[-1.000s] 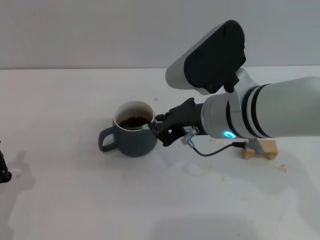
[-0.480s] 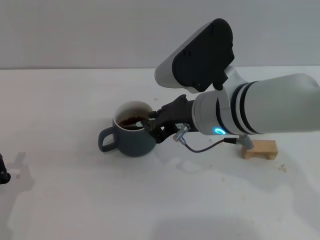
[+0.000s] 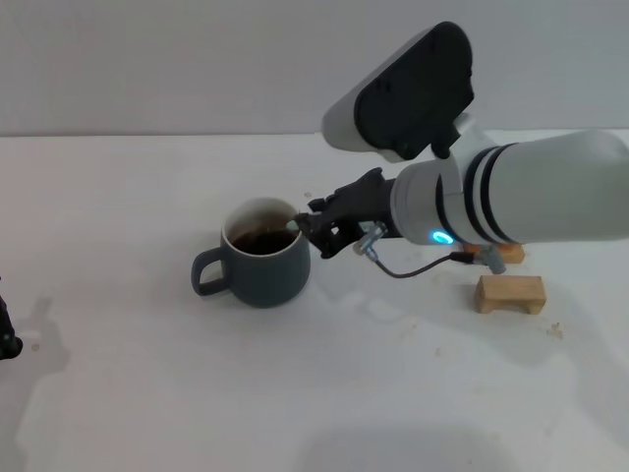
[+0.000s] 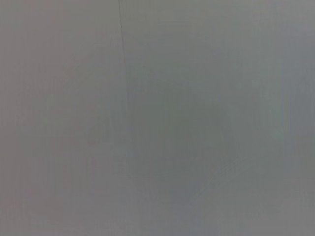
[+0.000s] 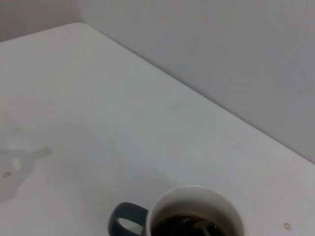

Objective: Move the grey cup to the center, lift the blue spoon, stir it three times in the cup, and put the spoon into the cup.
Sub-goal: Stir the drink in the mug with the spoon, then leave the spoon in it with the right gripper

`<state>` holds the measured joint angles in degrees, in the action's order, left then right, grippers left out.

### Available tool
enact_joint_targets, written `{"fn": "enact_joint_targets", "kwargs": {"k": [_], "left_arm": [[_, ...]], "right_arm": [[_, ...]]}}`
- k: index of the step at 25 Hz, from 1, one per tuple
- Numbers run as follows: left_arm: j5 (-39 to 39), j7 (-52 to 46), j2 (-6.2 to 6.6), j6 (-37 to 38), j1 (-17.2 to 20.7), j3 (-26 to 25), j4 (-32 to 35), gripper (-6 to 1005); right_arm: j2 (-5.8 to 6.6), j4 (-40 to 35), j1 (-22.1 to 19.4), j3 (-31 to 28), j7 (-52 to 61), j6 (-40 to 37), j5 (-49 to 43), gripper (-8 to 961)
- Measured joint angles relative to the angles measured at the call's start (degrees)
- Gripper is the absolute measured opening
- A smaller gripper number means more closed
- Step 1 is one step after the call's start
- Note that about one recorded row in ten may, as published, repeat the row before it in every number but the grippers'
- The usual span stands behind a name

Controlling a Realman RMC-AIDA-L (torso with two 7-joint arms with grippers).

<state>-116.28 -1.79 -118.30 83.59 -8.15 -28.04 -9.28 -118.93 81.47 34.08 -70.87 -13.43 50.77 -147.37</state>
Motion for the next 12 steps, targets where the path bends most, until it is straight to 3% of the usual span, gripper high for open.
{"fn": "enact_joint_targets", "kwargs": {"k": [12], "left_arm": [[0.0, 0.3, 0.00, -0.3, -0.2, 0.0, 0.0, -2]], "right_arm": [[-0.11, 2.4, -2.3, 0.7, -0.1, 1.4, -1.0, 269]]}}
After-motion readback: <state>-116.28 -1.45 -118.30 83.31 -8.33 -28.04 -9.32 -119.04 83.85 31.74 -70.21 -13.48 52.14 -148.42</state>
